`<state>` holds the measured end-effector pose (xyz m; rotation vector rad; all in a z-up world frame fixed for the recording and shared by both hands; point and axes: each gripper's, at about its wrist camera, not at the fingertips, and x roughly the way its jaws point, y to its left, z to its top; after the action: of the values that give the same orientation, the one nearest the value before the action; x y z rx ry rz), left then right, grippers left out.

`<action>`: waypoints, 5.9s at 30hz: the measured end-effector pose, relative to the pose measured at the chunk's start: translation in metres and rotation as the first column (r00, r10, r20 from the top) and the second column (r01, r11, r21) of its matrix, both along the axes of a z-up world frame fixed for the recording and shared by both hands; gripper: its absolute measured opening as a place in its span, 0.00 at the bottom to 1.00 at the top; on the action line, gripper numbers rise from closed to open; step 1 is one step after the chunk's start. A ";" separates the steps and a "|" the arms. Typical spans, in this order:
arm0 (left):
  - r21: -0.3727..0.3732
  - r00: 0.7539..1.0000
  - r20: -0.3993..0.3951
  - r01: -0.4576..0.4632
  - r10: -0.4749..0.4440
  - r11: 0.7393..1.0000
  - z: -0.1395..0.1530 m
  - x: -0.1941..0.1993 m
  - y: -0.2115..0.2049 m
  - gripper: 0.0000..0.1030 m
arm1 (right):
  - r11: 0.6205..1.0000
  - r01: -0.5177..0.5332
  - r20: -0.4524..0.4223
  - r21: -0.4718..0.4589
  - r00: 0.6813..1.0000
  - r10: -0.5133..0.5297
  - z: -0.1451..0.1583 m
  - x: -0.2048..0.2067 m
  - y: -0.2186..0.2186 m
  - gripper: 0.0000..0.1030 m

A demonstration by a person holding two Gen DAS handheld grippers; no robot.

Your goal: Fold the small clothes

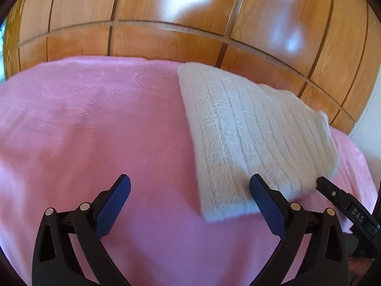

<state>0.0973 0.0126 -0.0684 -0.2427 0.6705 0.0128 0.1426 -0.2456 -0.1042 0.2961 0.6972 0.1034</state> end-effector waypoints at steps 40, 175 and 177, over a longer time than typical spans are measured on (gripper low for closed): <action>0.295 0.992 0.075 -0.118 0.100 0.948 0.038 -0.072 -0.030 0.96 | 0.964 -0.048 0.064 -0.262 0.996 0.067 0.042 -0.078 0.025 0.98; 0.180 0.875 -0.274 -0.361 0.399 0.915 -0.030 0.127 0.250 0.97 | 0.942 0.217 -0.253 -0.254 0.926 -0.282 -0.006 0.199 -0.200 0.98; 0.189 0.874 -0.274 -0.359 0.401 0.914 -0.030 0.129 0.253 0.97 | 0.951 0.219 -0.258 -0.217 0.927 -0.272 -0.005 0.199 -0.206 0.98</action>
<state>0.2260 0.2658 -0.0989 -0.2436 0.9207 0.4840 0.3416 -0.4519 -0.1092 0.2202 0.9441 -0.2493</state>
